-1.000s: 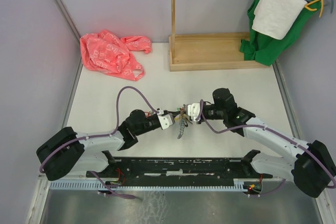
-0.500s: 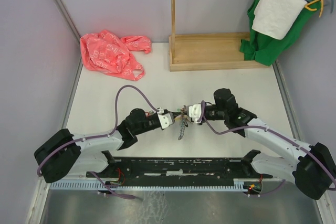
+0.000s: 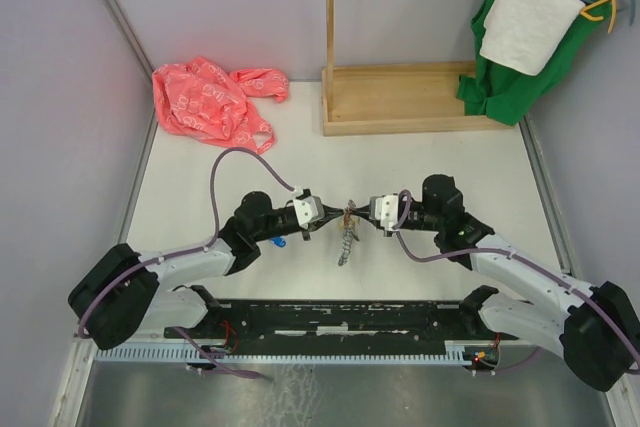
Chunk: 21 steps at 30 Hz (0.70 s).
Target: Put the keys on the keyring
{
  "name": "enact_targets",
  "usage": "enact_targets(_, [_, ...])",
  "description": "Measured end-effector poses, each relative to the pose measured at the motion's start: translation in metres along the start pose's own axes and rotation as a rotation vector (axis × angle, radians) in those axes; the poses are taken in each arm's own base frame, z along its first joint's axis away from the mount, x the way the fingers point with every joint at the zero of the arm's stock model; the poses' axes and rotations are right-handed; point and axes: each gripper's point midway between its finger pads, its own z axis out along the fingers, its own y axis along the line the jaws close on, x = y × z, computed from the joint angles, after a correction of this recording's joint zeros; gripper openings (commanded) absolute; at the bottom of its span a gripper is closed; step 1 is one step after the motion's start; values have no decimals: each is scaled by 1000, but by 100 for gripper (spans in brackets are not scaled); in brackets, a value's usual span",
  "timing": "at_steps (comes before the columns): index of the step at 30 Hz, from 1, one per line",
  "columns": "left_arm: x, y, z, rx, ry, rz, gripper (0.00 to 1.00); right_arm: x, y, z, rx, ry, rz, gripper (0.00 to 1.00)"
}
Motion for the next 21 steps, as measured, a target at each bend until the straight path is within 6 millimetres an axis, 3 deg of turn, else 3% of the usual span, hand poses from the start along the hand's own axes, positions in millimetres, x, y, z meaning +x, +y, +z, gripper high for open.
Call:
enact_targets(5, [3, -4, 4, 32, -6, -49, 4, 2, -1, 2, 46, -57, 52, 1])
enact_targets(13, [7, -2, -1, -4, -30, -79, 34, -1, -10, 8, 105, -141, 77, 1])
enact_targets(21, [1, 1, -16, -78, -75, -48, 45, -15, -20, 5, 154, -213, 44, 1])
